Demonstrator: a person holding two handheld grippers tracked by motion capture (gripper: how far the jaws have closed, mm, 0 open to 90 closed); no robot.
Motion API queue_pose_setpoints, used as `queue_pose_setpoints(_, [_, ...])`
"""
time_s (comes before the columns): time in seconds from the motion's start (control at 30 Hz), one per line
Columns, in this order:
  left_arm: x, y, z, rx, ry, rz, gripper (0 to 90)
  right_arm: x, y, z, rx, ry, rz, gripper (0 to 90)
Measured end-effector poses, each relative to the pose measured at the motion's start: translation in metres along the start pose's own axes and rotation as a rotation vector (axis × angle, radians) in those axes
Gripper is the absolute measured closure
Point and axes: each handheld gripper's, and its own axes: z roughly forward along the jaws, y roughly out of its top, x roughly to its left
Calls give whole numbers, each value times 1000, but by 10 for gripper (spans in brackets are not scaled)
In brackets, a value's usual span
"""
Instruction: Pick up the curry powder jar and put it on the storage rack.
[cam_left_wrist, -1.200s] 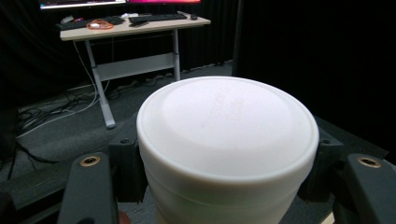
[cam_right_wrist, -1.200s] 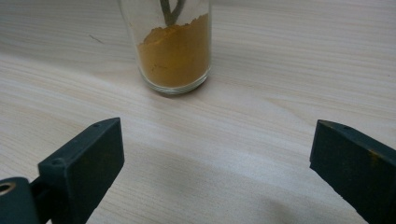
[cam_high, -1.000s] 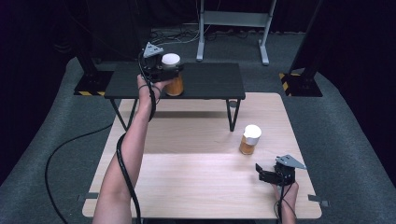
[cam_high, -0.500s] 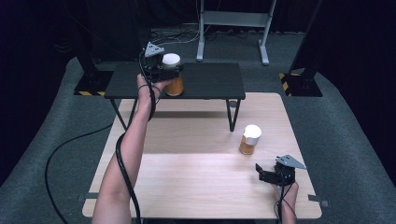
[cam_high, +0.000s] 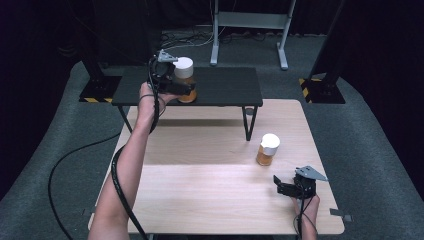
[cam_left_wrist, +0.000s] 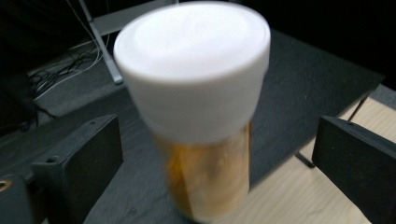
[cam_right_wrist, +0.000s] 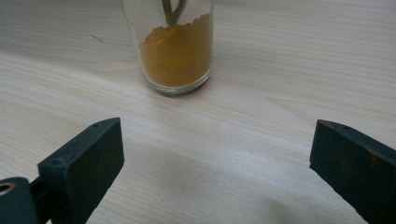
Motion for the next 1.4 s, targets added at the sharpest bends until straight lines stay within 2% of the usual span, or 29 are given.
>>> queue_pose_setpoints(0.17, [-8, -9, -11, 55, 8, 36, 1, 0, 0, 0, 0, 1, 0, 20])
queue_pose_setpoints(0.27, [-14, -21, -14, 82, 6, 61, 1, 0, 0, 0, 0, 1, 0, 20])
queue_pose_setpoints(0.4, [-27, -42, -16, 131, 34, 106, 0, 0, 0, 0, 0, 0, 0, 20])
queue_pose_setpoints(0.53, [-34, -70, -15, 166, 34, 113, 0, 0, 0, 0, 3, 0, -2, 21])
queue_pose_setpoints(0.6, [-36, -86, -14, 185, 25, 110, 0, 1, 0, 0, 2, -1, -2, 20])
queue_pose_setpoints(0.67, [-41, -104, -12, 202, 34, 107, 1, 1, 0, 0, 0, -2, -1, 20])
queue_pose_setpoints(0.8, [-48, -144, -9, 223, 38, 64, 0, 1, 0, 0, 0, -5, -1, 20])
queue_pose_setpoints(0.97, [-64, -191, -5, 248, 21, 40, 1, 1, 0, 0, 2, -5, -1, 21])
queue_pose_setpoints(1.1, [-79, -225, -5, 243, 13, 26, 1, 2, 0, 0, 0, -8, -2, 21])
queue_pose_setpoints(1.2, [-89, -241, -8, 237, 14, 22, 1, 2, 1, 0, 3, -9, -7, 21])
queue_pose_setpoints(1.4, [-94, -259, -9, 220, 19, -17, 1, 3, 1, 0, 5, -11, -9, 21])
